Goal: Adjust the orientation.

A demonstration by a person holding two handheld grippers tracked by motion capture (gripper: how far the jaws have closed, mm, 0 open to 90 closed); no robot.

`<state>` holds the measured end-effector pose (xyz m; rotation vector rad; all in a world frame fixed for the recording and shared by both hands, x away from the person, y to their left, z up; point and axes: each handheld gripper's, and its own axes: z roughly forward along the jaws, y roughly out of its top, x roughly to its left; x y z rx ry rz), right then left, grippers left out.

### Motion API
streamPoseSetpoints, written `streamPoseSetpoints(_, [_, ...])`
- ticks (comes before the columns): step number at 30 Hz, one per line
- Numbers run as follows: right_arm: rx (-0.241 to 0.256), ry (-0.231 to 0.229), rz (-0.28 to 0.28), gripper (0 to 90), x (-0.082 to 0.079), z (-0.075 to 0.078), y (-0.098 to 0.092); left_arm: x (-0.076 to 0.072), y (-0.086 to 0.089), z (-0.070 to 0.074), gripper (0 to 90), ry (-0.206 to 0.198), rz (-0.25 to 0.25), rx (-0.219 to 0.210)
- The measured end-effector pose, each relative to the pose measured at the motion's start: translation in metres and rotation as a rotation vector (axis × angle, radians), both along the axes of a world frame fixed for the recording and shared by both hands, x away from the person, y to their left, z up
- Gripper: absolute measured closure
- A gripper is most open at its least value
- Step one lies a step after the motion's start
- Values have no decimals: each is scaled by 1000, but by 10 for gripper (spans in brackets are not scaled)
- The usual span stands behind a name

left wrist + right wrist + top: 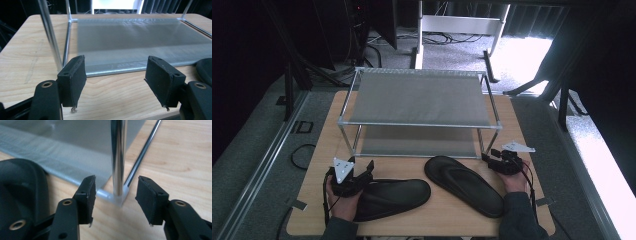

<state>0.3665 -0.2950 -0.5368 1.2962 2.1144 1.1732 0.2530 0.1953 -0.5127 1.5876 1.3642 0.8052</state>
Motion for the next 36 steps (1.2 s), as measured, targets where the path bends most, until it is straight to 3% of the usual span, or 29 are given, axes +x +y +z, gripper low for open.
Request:
streamPoseSetpoints(4, [-15,-5,-5,503,6,-2,3,1,-4,-1,323,20,-32,7])
streamPoseSetpoints(8, [-34,-10,1,583,8,-4,5,0,-9,-1,325,46,-65,23])
streamPoseSetpoints(12, [-43,-19,-1,600,11,-5,7,0,-11,-1,350,76,-61,32])
streamPoseSetpoints(16, [-56,-24,3,604,13,-6,8,-3,-8,1,363,91,-53,11])
streamPoseSetpoints(23, [-31,-32,4,629,13,-6,7,-22,3,4,358,105,-54,-15])
streamPoseSetpoints(28, [-21,-29,16,626,14,-8,8,-27,3,3,353,133,-61,-11])
streamPoseSetpoints(36, [-21,-26,25,610,14,-9,10,-26,6,-7,356,252,-64,-27])
